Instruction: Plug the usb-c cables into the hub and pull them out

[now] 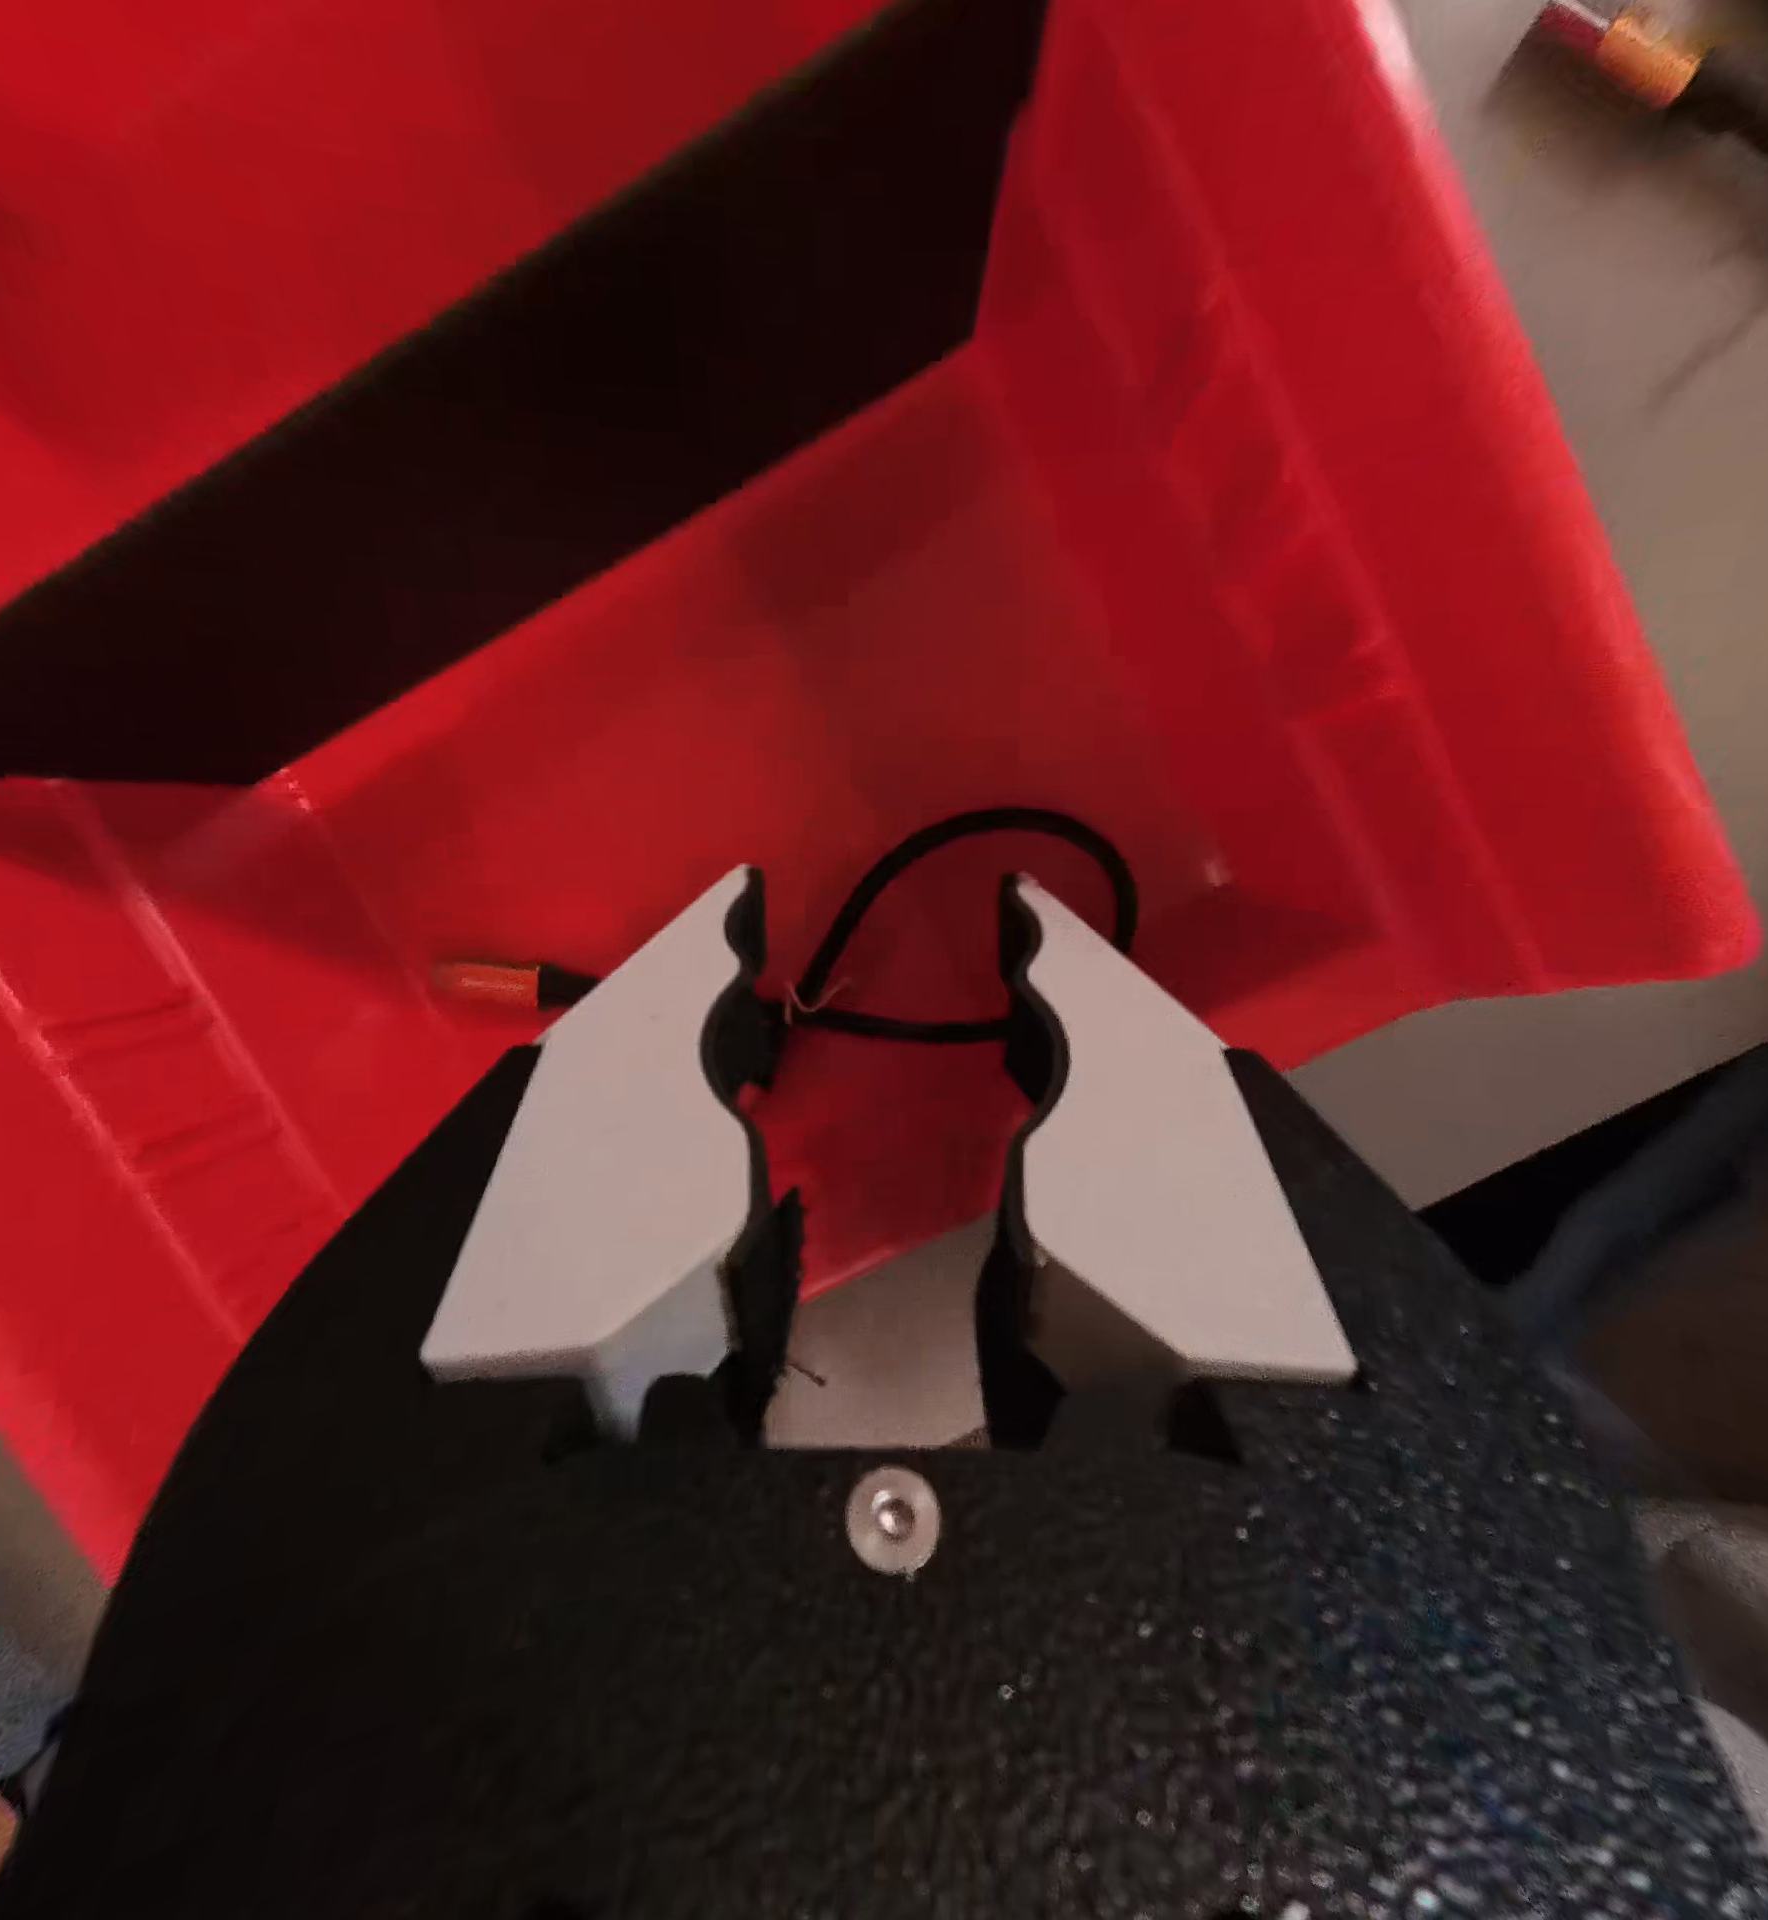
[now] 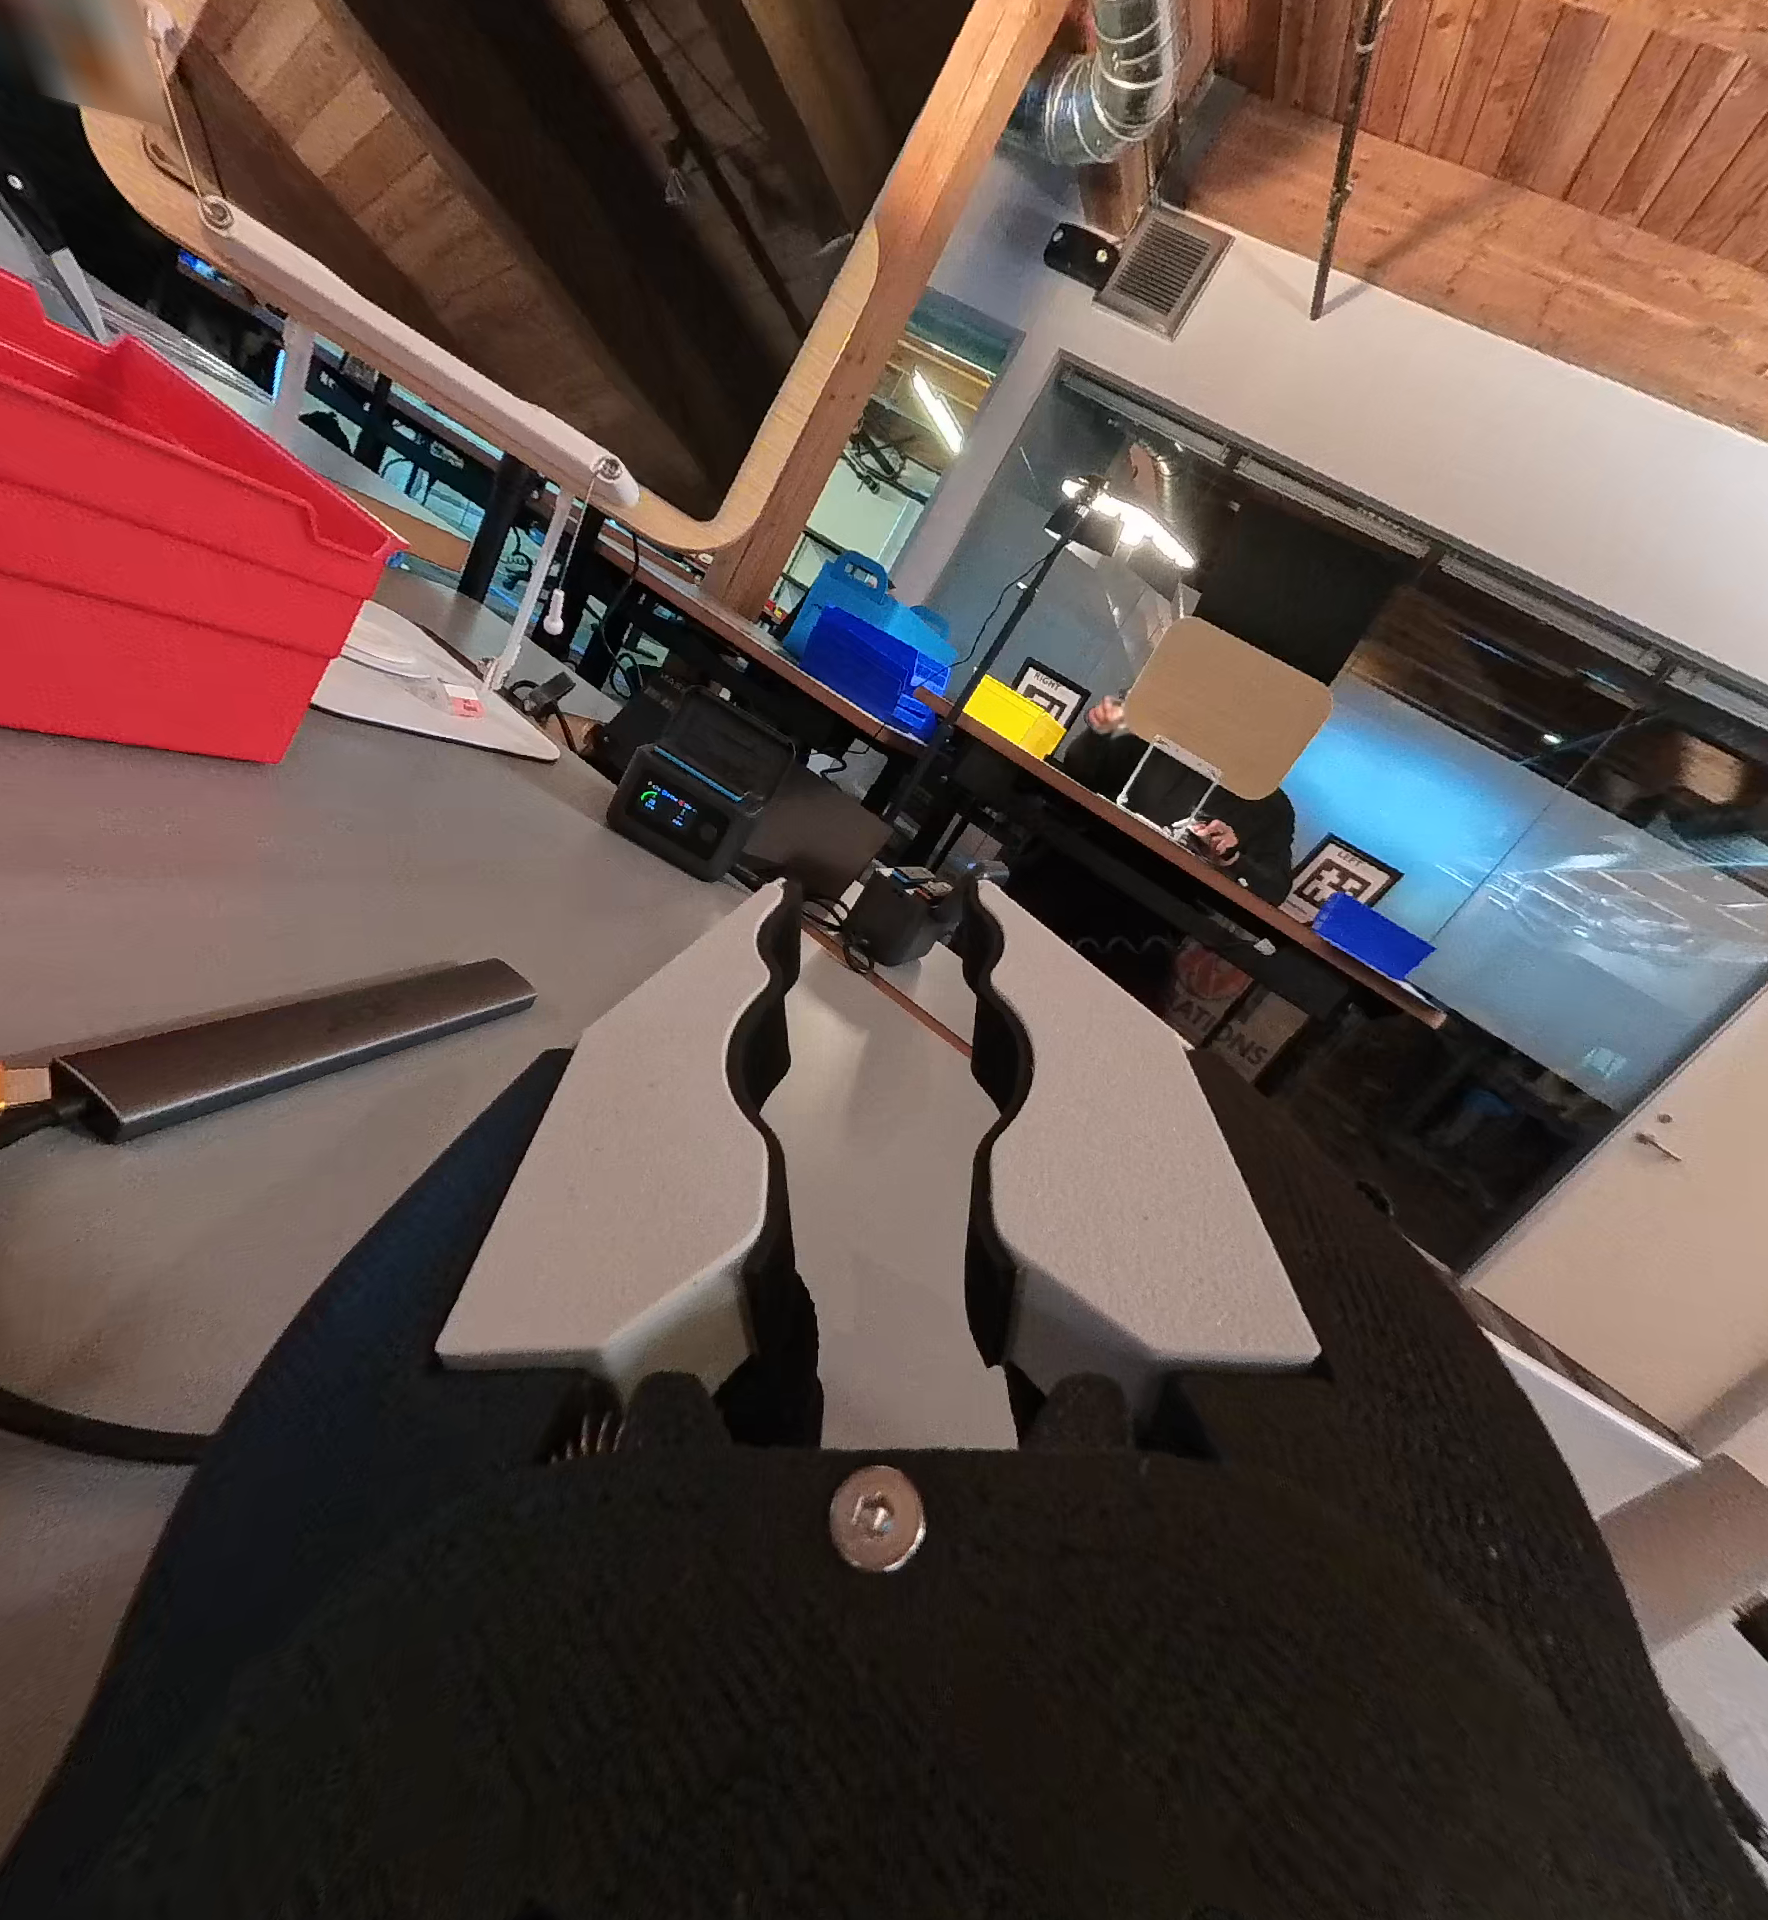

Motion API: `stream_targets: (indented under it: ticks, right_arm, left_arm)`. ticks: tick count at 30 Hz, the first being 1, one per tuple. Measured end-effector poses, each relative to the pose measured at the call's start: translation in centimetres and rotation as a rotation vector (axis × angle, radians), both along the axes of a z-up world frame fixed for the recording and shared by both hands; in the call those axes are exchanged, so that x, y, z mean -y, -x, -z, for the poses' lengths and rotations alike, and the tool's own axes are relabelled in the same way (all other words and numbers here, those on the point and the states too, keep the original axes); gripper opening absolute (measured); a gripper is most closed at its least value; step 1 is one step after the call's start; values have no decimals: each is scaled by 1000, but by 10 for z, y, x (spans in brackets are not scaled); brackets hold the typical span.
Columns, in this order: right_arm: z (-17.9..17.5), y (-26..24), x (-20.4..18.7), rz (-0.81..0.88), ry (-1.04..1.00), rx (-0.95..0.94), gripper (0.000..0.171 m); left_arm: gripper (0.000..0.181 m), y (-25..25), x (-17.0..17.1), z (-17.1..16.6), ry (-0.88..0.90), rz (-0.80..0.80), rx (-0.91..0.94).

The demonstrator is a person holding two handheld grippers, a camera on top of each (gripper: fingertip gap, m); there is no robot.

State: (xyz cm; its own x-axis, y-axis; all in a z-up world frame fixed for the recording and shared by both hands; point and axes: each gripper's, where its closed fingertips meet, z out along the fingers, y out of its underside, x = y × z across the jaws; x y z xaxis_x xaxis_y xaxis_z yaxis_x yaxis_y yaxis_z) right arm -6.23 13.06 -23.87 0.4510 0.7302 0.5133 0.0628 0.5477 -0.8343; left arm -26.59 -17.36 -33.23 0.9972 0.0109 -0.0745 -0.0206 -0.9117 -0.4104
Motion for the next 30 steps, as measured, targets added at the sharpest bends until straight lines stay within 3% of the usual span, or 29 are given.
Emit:
stream_targets:
  ticks: [1, 6, 11, 20, 22, 26, 30]
  right_arm:
    - [0, 0, 0, 0, 0, 0, 29]
    - [0, 0, 0, -2, -1, 2, 29]
    - [0, 0, 1, -4, -2, 3, 29]
    - [1, 2, 4, -17, -5, 12, 29]
    - [0, 2, 4, -17, -8, 12, 29]
    - [1, 1, 3, -14, -4, 10, 29]
    - [0, 1, 3, -14, -4, 9, 29]
  left_arm:
    - [46, 0, -2, 4, 4, 13, 7]
    - [50, 0, -9, 16, 55, 61, 53]
    - [40, -4, -10, 20, 115, 66, 107]
    - [38, -8, 1, 31, 289, 92, 203]
    - [35, -6, 1, 32, 320, 112, 177]
    - [7, 8, 1, 35, 355, 146, 40]
    - [4, 9, 9, 34, 399, 203, -64]
